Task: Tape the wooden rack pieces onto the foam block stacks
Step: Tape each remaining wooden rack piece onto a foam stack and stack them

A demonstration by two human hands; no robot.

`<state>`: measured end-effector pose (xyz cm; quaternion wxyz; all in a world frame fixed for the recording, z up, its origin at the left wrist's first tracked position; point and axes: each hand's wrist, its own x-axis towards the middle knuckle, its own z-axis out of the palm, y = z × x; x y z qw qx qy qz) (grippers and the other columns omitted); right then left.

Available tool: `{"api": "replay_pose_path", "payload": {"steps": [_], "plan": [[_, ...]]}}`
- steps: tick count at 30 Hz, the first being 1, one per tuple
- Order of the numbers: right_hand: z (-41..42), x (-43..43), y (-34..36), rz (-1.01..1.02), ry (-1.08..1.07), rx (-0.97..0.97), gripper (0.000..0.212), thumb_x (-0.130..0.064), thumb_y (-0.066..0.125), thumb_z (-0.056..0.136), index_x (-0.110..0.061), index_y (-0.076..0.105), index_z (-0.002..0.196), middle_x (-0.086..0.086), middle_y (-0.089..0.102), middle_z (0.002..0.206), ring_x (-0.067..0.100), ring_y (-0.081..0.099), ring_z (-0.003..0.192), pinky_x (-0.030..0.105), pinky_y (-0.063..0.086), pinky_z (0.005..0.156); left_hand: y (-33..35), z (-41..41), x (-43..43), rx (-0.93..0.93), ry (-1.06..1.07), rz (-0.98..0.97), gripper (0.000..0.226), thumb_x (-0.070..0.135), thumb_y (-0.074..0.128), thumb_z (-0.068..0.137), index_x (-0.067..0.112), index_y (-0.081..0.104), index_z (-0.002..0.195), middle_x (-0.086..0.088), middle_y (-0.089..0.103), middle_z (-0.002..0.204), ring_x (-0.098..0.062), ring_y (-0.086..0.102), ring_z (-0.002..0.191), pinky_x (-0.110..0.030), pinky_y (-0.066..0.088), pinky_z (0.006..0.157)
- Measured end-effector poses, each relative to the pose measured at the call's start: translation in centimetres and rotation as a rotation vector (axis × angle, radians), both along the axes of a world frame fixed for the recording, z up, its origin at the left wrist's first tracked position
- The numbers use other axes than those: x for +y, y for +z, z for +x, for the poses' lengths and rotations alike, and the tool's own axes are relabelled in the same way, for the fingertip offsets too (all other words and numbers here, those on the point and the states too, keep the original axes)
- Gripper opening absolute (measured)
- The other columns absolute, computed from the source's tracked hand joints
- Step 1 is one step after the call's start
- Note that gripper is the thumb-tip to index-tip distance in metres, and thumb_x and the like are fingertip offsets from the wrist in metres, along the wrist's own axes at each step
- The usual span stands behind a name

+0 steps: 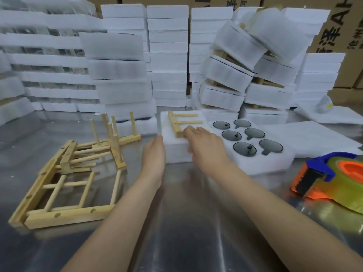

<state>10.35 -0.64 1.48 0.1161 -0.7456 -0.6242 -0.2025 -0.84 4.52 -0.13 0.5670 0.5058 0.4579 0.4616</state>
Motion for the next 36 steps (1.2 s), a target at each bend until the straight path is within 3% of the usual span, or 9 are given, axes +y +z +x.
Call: {"api": "replay_pose_path", "payload": {"steps": [4, 8, 13, 19, 22, 24, 26, 29, 36], "plan": [[0.1, 0.8, 0.9, -0.068, 0.014, 0.087, 0.042, 0.005, 0.054, 0.082, -0.015, 0.044, 0.118, 0.003, 0.052, 0.108, 0.027, 0.04, 0.083, 0.032, 0.029, 0.064, -0.3, 0.4, -0.1, 0.022, 0.037, 0.054, 0.028, 0.026, 0.039, 0.098, 0.02, 0.059, 0.08, 0.0, 0.062, 0.086, -0.017, 0.055, 0.082, -0.028, 0.042, 0.071], [0.6, 1.0, 1.5, -0.13, 0.06, 0.091, 0.04, 0.007, 0.049, 0.079, -0.015, 0.045, 0.113, 0.007, 0.056, 0.106, 0.028, 0.042, 0.083, 0.032, 0.028, 0.064, -0.5, 0.7, -0.3, 0.083, 0.103, 0.146, 0.023, 0.021, 0.04, 0.096, 0.022, 0.05, 0.075, 0.005, 0.051, 0.077, -0.012, 0.045, 0.07, -0.025, 0.032, 0.061], [1.4, 1.4, 1.2, -0.113, 0.109, 0.153, 0.039, 0.005, 0.047, 0.076, -0.018, 0.049, 0.108, 0.007, 0.059, 0.104, 0.033, 0.054, 0.093, 0.032, 0.031, 0.063, -1.0, 1.3, -0.4, 0.166, 0.168, 0.295, 0.022, 0.021, 0.044, 0.096, 0.022, 0.06, 0.11, 0.009, 0.052, 0.108, -0.008, 0.049, 0.092, -0.021, 0.033, 0.082], [1.7, 4.7, 0.6, -0.099, 0.021, 0.08, 0.041, 0.005, 0.051, 0.082, -0.013, 0.043, 0.117, 0.006, 0.052, 0.113, 0.031, 0.051, 0.102, 0.034, 0.03, 0.065, -1.9, 2.1, -0.4, 0.257, 0.023, 0.313, 0.055, 0.014, 0.045, 0.094, 0.014, 0.03, 0.148, -0.001, 0.035, 0.151, -0.015, 0.035, 0.137, -0.026, 0.027, 0.11], [1.4, 7.6, 0.2, -0.114, 0.0, 0.023, 0.049, 0.004, 0.053, 0.083, -0.009, 0.04, 0.128, 0.01, 0.049, 0.126, 0.032, 0.05, 0.11, 0.036, 0.033, 0.07, -2.4, 2.2, -0.3, 0.322, -0.04, 0.288, 0.06, 0.018, 0.044, 0.096, 0.015, 0.02, 0.151, -0.001, 0.024, 0.156, -0.011, 0.036, 0.134, -0.02, 0.031, 0.098], [1.6, 9.5, 0.1, -0.155, -0.026, 0.006, 0.054, 0.002, 0.054, 0.084, -0.007, 0.035, 0.134, 0.013, 0.045, 0.133, 0.035, 0.045, 0.119, 0.04, 0.037, 0.09, -2.7, 2.2, -0.5, 0.383, -0.071, 0.293, 0.059, 0.015, 0.044, 0.096, 0.014, 0.022, 0.15, -0.003, 0.024, 0.155, -0.013, 0.036, 0.133, -0.021, 0.034, 0.097], [1.9, 11.2, -0.5, -0.223, -0.071, 0.009, 0.066, -0.013, 0.056, 0.088, -0.004, 0.022, 0.144, 0.016, 0.03, 0.149, 0.041, 0.027, 0.135, 0.05, 0.019, 0.113, -3.0, 2.2, -0.7, 0.444, -0.087, 0.337, 0.056, 0.012, 0.046, 0.094, 0.013, 0.029, 0.147, -0.006, 0.028, 0.15, -0.02, 0.039, 0.133, -0.029, 0.033, 0.107], [2.2, 13.1, -2.0, -0.313, -0.164, -0.035, 0.096, -0.045, 0.054, 0.088, -0.004, -0.006, 0.151, 0.02, -0.011, 0.159, 0.047, -0.009, 0.144, 0.058, -0.01, 0.114, -3.2, 2.5, -0.8, 0.492, -0.106, 0.395, 0.05, 0.011, 0.049, 0.091, 0.015, 0.038, 0.14, -0.007, 0.037, 0.139, -0.026, 0.047, 0.122, -0.037, 0.036, 0.107], [3.3, 17.5, -2.1, -0.359, -0.264, -0.066, 0.093, -0.041, 0.046, 0.09, -0.008, -0.016, 0.151, 0.02, -0.022, 0.156, 0.047, -0.02, 0.141, 0.06, -0.019, 0.109, -4.2, 3.1, -0.3, 0.795, -0.121, 0.569, 0.054, 0.028, 0.05, 0.093, 0.02, 0.031, 0.143, -0.001, 0.037, 0.137, -0.021, 0.036, 0.13, -0.036, 0.03, 0.107]]}}
